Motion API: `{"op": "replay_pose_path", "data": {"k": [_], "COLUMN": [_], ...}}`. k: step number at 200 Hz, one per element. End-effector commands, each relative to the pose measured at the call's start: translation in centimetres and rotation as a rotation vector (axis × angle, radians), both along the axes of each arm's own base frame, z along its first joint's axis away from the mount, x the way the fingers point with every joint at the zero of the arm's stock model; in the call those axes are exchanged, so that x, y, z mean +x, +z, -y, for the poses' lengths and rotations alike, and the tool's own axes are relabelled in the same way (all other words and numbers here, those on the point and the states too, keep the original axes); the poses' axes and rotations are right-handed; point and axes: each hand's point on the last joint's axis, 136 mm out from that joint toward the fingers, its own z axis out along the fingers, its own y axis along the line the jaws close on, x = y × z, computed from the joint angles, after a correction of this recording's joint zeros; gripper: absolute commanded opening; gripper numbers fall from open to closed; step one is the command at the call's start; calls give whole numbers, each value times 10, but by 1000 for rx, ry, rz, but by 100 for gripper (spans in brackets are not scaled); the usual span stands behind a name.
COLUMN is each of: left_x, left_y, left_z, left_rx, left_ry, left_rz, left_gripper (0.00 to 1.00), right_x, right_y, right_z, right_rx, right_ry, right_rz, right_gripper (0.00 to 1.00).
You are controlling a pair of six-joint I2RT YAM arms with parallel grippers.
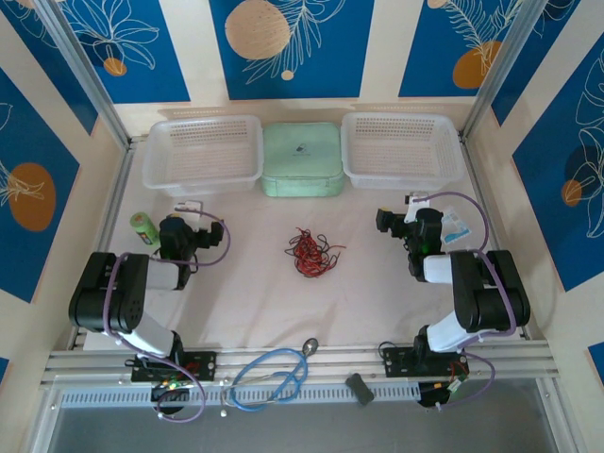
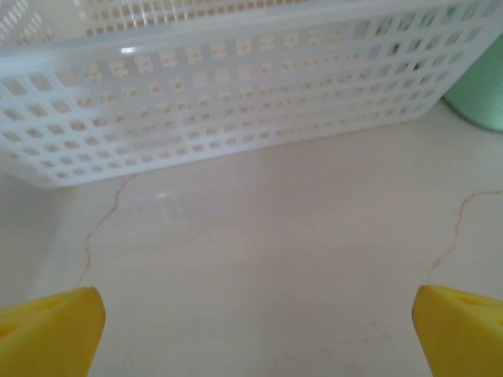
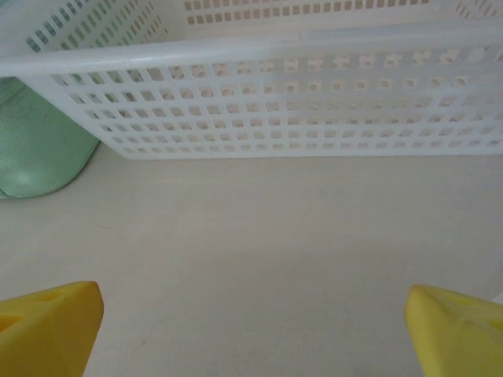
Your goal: Untangle the cables
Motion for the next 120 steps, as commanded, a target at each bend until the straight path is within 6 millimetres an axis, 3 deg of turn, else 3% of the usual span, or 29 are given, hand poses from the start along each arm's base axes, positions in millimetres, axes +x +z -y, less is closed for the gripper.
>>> {"op": "replay_pose_path", "data": {"k": [1,27,51,81,105,120], "left_x": [9,-7,-34,-70,-97,-109], "left_y": [45,97,120,116,100,86], "left_z": [-12,-16,17,77,133,163], "left_rx": [15,-68,-214,-301,-297,-293], "left_ry": [72,195,112,-43,-200,-267], "left_rz": [22,-35,-87,-188,-323,-403], "left_gripper": [100,99,91,90,92,100], "right_x": [4,-1,-21,-66,-108,-129], "right_y": [38,77,95,96,79,66], "right_z": [-9,-23,-61,-111,-141,-161], "right_rx": [-73,-54,11,76,179,287], "right_ry": [-4,-59,31,166,227,259], "right_rz": [7,-98,-213,-400,-596,-720], "right_gripper": [99,96,87,86,86,86]}}
